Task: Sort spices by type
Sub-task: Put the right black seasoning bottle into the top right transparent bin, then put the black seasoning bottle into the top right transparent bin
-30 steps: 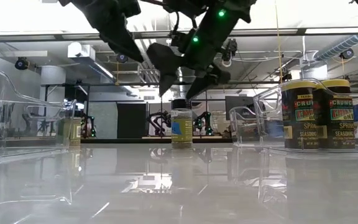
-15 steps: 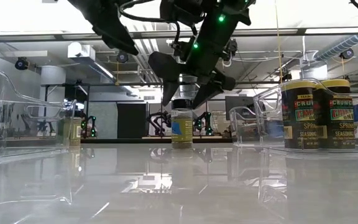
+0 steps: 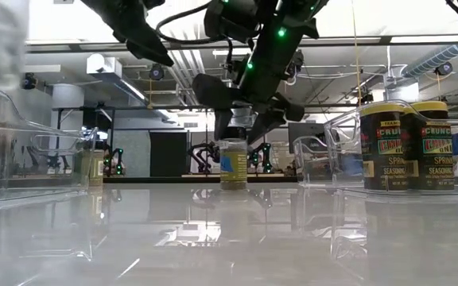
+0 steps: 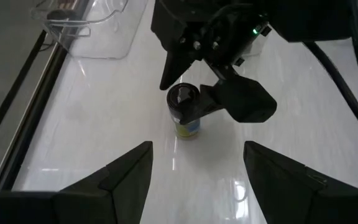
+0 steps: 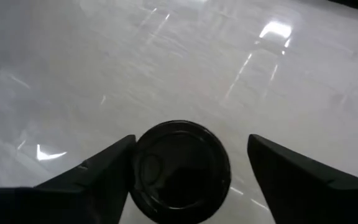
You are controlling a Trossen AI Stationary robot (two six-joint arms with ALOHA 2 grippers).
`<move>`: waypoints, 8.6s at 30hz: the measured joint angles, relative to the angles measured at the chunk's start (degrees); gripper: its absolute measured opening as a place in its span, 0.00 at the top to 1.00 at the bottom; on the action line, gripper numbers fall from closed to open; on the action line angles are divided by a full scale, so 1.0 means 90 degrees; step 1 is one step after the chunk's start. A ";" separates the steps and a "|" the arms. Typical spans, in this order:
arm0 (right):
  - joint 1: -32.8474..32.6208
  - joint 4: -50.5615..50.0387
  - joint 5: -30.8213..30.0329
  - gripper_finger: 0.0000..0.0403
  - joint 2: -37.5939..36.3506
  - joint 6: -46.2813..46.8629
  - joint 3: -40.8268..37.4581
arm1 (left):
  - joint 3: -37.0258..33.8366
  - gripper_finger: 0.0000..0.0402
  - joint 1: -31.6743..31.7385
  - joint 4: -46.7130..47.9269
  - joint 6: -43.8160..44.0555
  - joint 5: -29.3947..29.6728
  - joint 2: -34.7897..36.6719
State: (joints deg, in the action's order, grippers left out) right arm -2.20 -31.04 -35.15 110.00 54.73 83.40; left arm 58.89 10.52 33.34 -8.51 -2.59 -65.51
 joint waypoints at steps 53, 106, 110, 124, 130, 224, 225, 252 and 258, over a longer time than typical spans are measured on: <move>0.5814 0.0941 0.5754 0.50 -0.4299 -0.8038 -0.3397 | -0.2782 0.41 -0.0075 -0.3717 0.0296 0.0129 -0.0557; 0.6125 0.1172 0.6739 0.50 -0.3126 -0.9658 -0.3395 | -0.2933 0.41 -0.0075 -0.4896 0.0702 -0.0162 -0.0695; 0.6125 0.1167 0.6739 0.50 -0.3126 -0.9684 -0.3395 | -0.2933 0.41 -0.0075 -0.4896 0.0702 -0.0153 -0.0695; 0.6121 0.1140 0.6741 0.50 -0.3135 -0.9463 -0.3391 | -0.2935 0.41 -0.0075 -0.4899 0.0682 -0.0146 -0.0695; 0.6118 0.1136 0.6739 0.50 -0.3138 -0.9388 -0.3383 | -0.2935 0.41 -0.0076 -0.4901 0.0680 -0.0143 -0.0695; 0.4728 -0.0081 0.3060 0.38 -0.2807 -0.7061 -0.2220 | -0.2887 0.41 -0.0075 -0.5259 0.0645 -0.0138 -0.0698; 0.4723 -0.0128 0.3062 0.38 -0.2820 -0.7059 -0.2202 | -0.2887 0.41 -0.0075 -0.5260 0.0646 -0.0138 -0.0698; 0.4731 -0.0445 0.3912 0.38 -0.3084 -0.6212 -0.2106 | -0.2940 0.41 -0.0078 -0.5265 0.0678 -0.0138 -0.0698; 0.4511 -0.0191 0.3914 0.38 -0.3436 -0.6505 -0.2110 | -0.2812 0.41 -0.0024 -0.5199 0.0678 -0.0104 -0.0694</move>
State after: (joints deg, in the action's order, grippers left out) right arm 38.40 -32.76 0.08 79.07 -3.82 64.40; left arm 33.58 10.31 -13.45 -2.42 -3.53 -71.75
